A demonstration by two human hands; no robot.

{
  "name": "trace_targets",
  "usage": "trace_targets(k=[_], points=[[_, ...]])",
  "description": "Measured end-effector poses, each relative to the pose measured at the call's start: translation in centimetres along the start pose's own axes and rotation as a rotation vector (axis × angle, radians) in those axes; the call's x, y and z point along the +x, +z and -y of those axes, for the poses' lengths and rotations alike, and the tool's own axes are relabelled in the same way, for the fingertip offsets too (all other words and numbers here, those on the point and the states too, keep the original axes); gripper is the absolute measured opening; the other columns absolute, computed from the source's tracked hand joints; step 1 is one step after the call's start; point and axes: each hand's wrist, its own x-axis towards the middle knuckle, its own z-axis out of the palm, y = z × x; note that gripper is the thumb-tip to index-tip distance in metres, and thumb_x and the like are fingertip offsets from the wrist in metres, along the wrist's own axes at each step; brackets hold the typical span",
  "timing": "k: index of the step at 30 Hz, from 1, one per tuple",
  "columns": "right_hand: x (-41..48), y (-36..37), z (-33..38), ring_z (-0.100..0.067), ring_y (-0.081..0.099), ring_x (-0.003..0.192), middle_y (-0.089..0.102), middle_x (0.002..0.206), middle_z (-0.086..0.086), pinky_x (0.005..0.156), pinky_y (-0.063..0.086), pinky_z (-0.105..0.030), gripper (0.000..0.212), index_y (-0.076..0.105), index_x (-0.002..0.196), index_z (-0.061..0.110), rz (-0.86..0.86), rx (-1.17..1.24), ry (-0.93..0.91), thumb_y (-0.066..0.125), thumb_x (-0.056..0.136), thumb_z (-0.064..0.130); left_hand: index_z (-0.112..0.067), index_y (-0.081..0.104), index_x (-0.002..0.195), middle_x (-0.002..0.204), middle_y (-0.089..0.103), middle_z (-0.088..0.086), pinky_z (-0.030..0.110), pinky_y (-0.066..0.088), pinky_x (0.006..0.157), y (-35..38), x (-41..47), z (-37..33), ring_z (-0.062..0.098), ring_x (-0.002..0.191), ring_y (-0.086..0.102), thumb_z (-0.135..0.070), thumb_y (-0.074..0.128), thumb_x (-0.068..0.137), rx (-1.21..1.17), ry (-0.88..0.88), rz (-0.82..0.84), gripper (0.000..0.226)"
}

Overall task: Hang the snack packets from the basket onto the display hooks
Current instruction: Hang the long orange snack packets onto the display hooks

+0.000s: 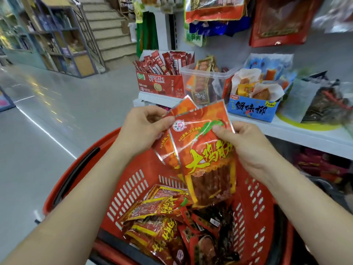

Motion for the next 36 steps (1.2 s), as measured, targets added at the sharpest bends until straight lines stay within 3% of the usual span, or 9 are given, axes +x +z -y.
trace_targets(k=[2, 5, 11, 14, 18, 26, 30, 32, 36], points=[[-0.2, -0.1, 2.6, -0.022, 0.072, 0.075, 0.075, 0.086, -0.012, 0.069, 0.059, -0.035, 0.009, 0.073, 0.089, 0.011, 0.044, 0.043, -0.043, 0.067, 0.085, 0.016, -0.020, 0.063, 0.075, 0.081, 0.070, 0.013, 0.033, 0.050, 0.068, 0.2, 0.5, -1.6, 0.019, 0.071, 0.062, -0.015, 0.068, 0.087, -0.047, 0.094, -0.079, 0.014], [-1.0, -0.7, 6.4, -0.025, 0.071, 0.082, 0.075, 0.093, -0.014, 0.077, 0.060, -0.038, 0.013, 0.072, 0.095, 0.009, 0.070, -0.053, -0.133, 0.065, 0.086, 0.016, -0.022, 0.060, 0.072, 0.071, 0.067, -0.002, 0.021, 0.048, 0.060, 0.3, 1.1, -5.2, 0.006, 0.064, 0.060, -0.015, 0.068, 0.087, -0.090, 0.220, -0.156, 0.018], [-3.5, -4.4, 12.7, -0.021, 0.070, 0.076, 0.075, 0.084, -0.009, 0.077, 0.060, -0.038, 0.012, 0.072, 0.086, 0.009, -0.101, -0.054, -0.278, 0.065, 0.084, 0.018, -0.020, 0.062, 0.064, 0.050, 0.060, -0.009, 0.015, 0.036, 0.040, 2.0, 0.7, -14.0, 0.002, 0.042, 0.048, -0.024, 0.071, 0.085, -0.188, 0.373, -0.139, 0.024], [-4.9, -6.7, 15.3, -0.025, 0.068, 0.076, 0.073, 0.084, -0.012, 0.076, 0.059, -0.042, 0.013, 0.071, 0.083, 0.008, -0.176, -0.047, -0.346, 0.062, 0.089, 0.013, -0.021, 0.064, 0.054, 0.047, 0.060, -0.008, 0.014, 0.037, 0.038, 3.7, 0.2, -17.4, 0.004, 0.038, 0.050, -0.025, 0.071, 0.081, -0.369, 0.334, -0.030, 0.029], [-7.0, -11.9, 17.9, -0.020, 0.071, 0.073, 0.075, 0.081, -0.009, 0.070, 0.061, -0.036, 0.014, 0.071, 0.084, 0.010, -0.246, -0.080, -0.368, 0.059, 0.091, 0.011, -0.013, 0.062, 0.063, 0.049, 0.063, -0.003, 0.015, 0.042, 0.038, 6.6, -0.8, -20.8, 0.005, 0.038, 0.055, -0.024, 0.066, 0.077, -0.478, 0.294, 0.134, 0.018], [-13.3, -26.0, 22.4, -0.013, 0.069, 0.070, 0.076, 0.080, -0.008, 0.063, 0.057, -0.018, 0.013, 0.071, 0.090, 0.000, -0.264, -0.424, -0.338, 0.066, 0.081, 0.007, -0.013, 0.063, 0.070, 0.052, 0.058, -0.008, 0.012, 0.033, 0.045, 14.8, -3.1, -26.4, 0.002, 0.047, 0.044, -0.030, 0.060, 0.073, -0.181, 0.442, 0.419, 0.017], [-16.2, -32.1, 23.7, -0.008, 0.065, 0.053, 0.073, 0.071, -0.012, 0.049, 0.051, -0.013, 0.010, 0.072, 0.078, -0.001, -0.298, -0.550, -0.290, 0.065, 0.085, 0.001, -0.013, 0.064, 0.075, 0.057, 0.061, -0.009, 0.010, 0.037, 0.051, 19.3, -4.0, -29.8, -0.002, 0.054, 0.049, -0.010, 0.060, 0.087, -0.011, 0.574, 0.575, 0.013], [-17.0, -34.9, 23.9, -0.008, 0.064, 0.052, 0.073, 0.067, -0.006, 0.049, 0.051, -0.017, 0.018, 0.072, 0.073, 0.005, -0.318, -0.536, -0.272, 0.063, 0.088, 0.000, -0.019, 0.065, 0.076, 0.061, 0.063, -0.012, 0.010, 0.039, 0.055, 22.1, -4.5, -31.4, -0.003, 0.058, 0.051, -0.003, 0.062, 0.089, 0.098, 0.669, 0.581, 0.021], [-17.9, -39.5, 23.7, -0.002, 0.059, 0.047, 0.067, 0.060, 0.005, 0.046, 0.057, -0.026, 0.014, 0.067, 0.078, 0.009, -0.387, -0.328, -0.225, 0.061, 0.091, 0.008, -0.032, 0.065, 0.069, 0.069, 0.067, -0.014, 0.014, 0.044, 0.061, 27.9, -5.0, -33.7, -0.003, 0.066, 0.057, -0.020, 0.063, 0.078, 0.229, 0.799, 0.444, 0.016]])
